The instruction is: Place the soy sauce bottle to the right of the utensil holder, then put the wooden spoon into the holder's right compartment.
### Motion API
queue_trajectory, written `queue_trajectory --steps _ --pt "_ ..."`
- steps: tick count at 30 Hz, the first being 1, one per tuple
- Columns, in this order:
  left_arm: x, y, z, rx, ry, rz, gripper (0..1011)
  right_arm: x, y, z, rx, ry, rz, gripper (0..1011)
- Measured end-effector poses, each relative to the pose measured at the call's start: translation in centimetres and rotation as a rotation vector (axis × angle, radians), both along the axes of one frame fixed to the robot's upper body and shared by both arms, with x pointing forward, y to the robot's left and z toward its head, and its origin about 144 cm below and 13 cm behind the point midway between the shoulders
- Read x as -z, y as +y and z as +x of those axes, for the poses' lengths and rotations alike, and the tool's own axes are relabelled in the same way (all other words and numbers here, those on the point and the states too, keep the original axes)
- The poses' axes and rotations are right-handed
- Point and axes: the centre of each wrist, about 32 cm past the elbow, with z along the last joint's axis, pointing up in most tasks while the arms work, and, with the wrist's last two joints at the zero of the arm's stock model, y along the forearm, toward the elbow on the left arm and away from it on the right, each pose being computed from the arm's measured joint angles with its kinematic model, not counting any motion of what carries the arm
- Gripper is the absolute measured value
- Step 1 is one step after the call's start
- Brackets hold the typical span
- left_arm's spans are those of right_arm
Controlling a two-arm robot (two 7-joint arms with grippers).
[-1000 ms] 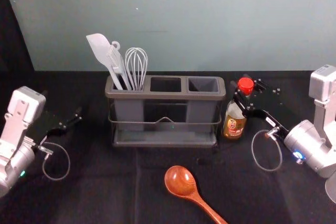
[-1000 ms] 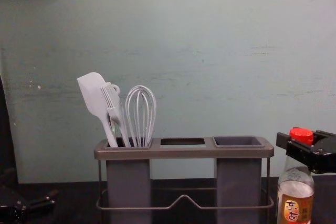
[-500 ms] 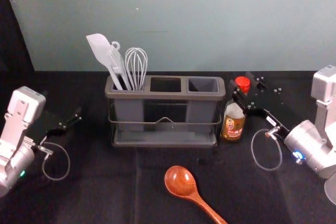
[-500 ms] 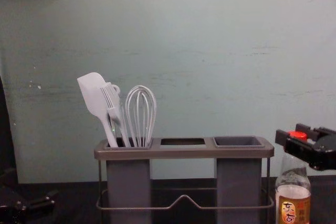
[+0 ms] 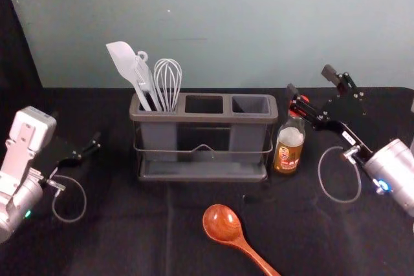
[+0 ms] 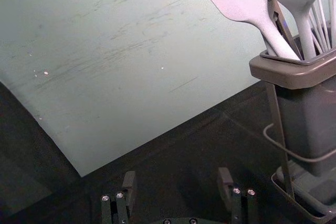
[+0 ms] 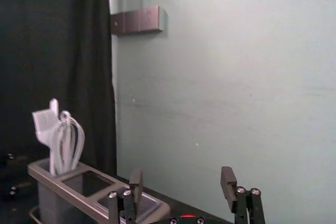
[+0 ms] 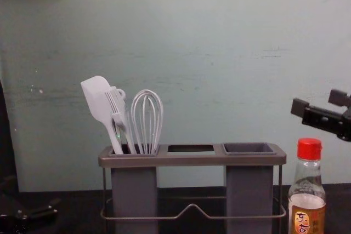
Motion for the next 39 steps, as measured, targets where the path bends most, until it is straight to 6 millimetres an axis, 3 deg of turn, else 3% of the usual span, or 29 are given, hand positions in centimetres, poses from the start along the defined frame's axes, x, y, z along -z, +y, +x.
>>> queue_trajectory --steps 3,12,23,29,39 --pt "0.0 0.0 0.0 0.0 0.0 0.0 1011 -0.7 0.3 -0.8 -0.023 -0.019 -0.004 1002" --pt "0.0 0.0 0.0 0.0 0.0 0.0 1012 -0.9 1.7 -2.9 -0.087 -0.04 -0.02 1004" --pt "0.0 0.0 0.0 0.0 0.0 0.0 1012 0.8 4.8 -5.9 -0.127 0.009 -0.035 1004" --pt "0.0 0.0 0.0 0.0 0.0 0.0 1011 1.6 7.2 -7.5 -0.094 0.116 -0.135 1004" --pt "0.0 0.0 0.0 0.0 0.0 0.0 1012 2.4 8.2 -8.1 -0.11 0.163 -0.218 1004"
